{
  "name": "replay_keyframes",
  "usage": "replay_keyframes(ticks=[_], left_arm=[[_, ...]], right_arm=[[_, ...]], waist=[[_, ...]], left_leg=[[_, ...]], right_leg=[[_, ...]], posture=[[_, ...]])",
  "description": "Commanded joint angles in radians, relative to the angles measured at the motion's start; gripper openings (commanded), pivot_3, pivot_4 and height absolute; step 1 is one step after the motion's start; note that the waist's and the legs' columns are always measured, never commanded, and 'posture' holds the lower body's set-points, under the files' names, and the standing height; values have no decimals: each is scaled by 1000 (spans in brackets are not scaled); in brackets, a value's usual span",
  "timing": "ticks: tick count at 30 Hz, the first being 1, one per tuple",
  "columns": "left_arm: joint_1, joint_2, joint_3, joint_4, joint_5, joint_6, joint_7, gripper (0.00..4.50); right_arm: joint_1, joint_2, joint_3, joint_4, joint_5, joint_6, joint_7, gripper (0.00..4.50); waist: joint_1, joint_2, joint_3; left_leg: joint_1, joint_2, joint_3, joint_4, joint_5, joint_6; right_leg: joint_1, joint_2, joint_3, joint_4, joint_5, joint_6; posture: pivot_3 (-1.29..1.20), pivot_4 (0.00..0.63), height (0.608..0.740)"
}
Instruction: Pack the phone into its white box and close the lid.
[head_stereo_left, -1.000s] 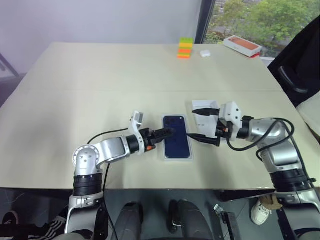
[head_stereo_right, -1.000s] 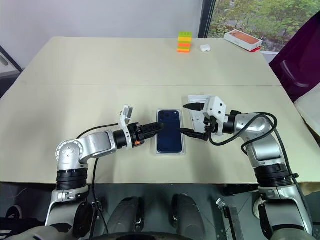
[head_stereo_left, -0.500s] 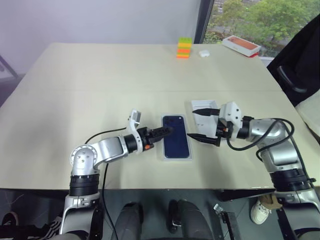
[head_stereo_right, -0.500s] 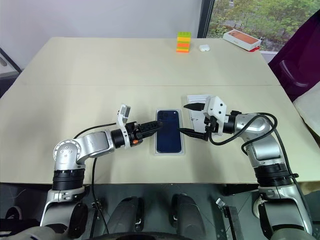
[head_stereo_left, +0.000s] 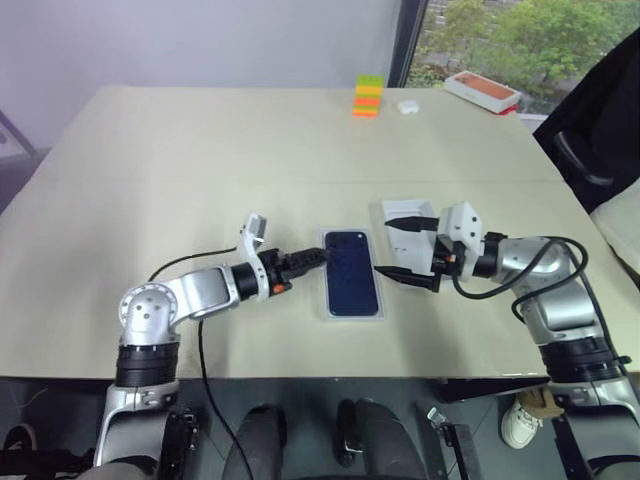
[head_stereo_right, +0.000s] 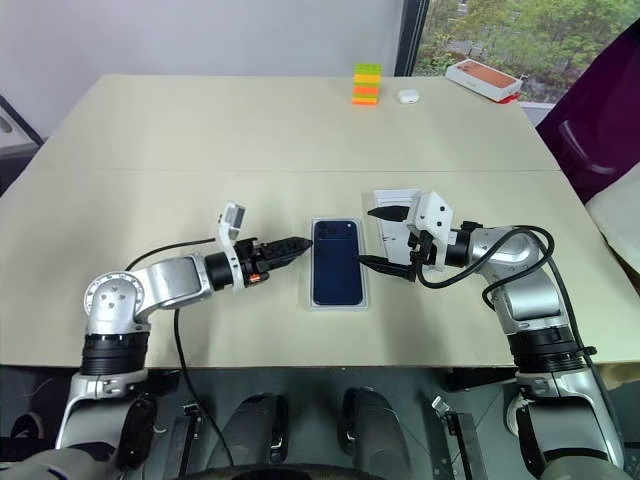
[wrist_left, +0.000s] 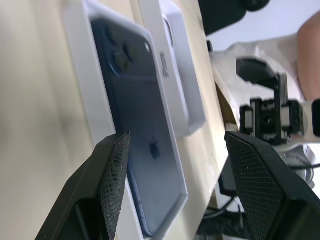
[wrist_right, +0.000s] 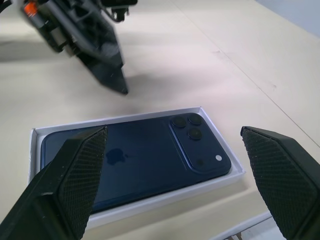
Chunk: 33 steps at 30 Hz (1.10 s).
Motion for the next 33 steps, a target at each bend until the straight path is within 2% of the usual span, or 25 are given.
replay_keyframes(ticks=[1, 6, 7, 10, 15, 16, 17, 25, 33], left_arm=[[-6, 25, 3, -26, 17, -8, -51, 3158], [24, 134, -36, -105, 202, -47, -245, 3158], [27, 155, -38, -105, 236, -60, -286, 3202], [20, 215, -42, -91, 329, -101, -421, 2401], [5, 261, -59, -30, 472, -158, -552, 40], [5, 258, -57, -20, 489, -164, -566, 0], [5, 254, -54, -13, 502, -167, -577, 0], [22, 216, -103, -54, 625, -176, -615, 0], [56, 169, -151, -79, 748, -216, -630, 0]], right_arm=[[-28, 4, -13, 0, 7, -7, -2, 4500], [-19, 5, -5, -13, 19, 23, 3, 4500], [-17, 7, -7, -18, 21, 29, -2, 4240], [-2, 4, -7, -45, 42, 82, -4, 3197], [17, 11, 14, -65, 4, 72, -32, 777], [19, 12, 16, -66, -4, 63, -39, 253], [21, 13, 18, -66, -9, 56, -44, 52], [49, -33, 76, -44, -143, -38, -55, 52], [38, -35, 42, -87, -95, 42, -64, 52]], waist=[[0, 0, 0], [-2, 1, 0], [-2, 1, 0], [-1, 2, 1], [0, 2, 1], [0, 2, 1], [0, 2, 1], [0, 3, 2], [-1, 3, 2]], left_leg=[[0, 0, 0, 0, 0, 0], [0, 0, 1, 0, 0, 0], [0, 0, 1, 0, 0, 0], [0, 1, 1, 0, 0, 0], [0, 1, 2, 0, 0, 0], [-1, 1, 2, 0, 0, 0], [-1, 1, 2, 0, 0, 0], [-2, 1, 2, -1, 0, 0], [-1, 2, 2, -1, 0, 0]], right_leg=[[0, 0, 0, 0, 0, 0], [0, 0, 0, 0, 1, -1], [0, 1, 0, 0, 1, -1], [-1, 1, 0, 0, 0, -1], [-1, 1, 0, -1, -1, 0], [-1, 1, 0, -1, -1, 0], [-1, 1, 0, -2, -1, 0], [-1, 0, 0, -3, 0, 1], [-1, 1, 0, -2, 0, 1]], posture=[[0, 150, 740], [0, 150, 740], [0, 150, 740], [0, 150, 740], [0, 150, 740], [0, 150, 740], [0, 150, 740], [0, 150, 740], [0, 150, 740]])
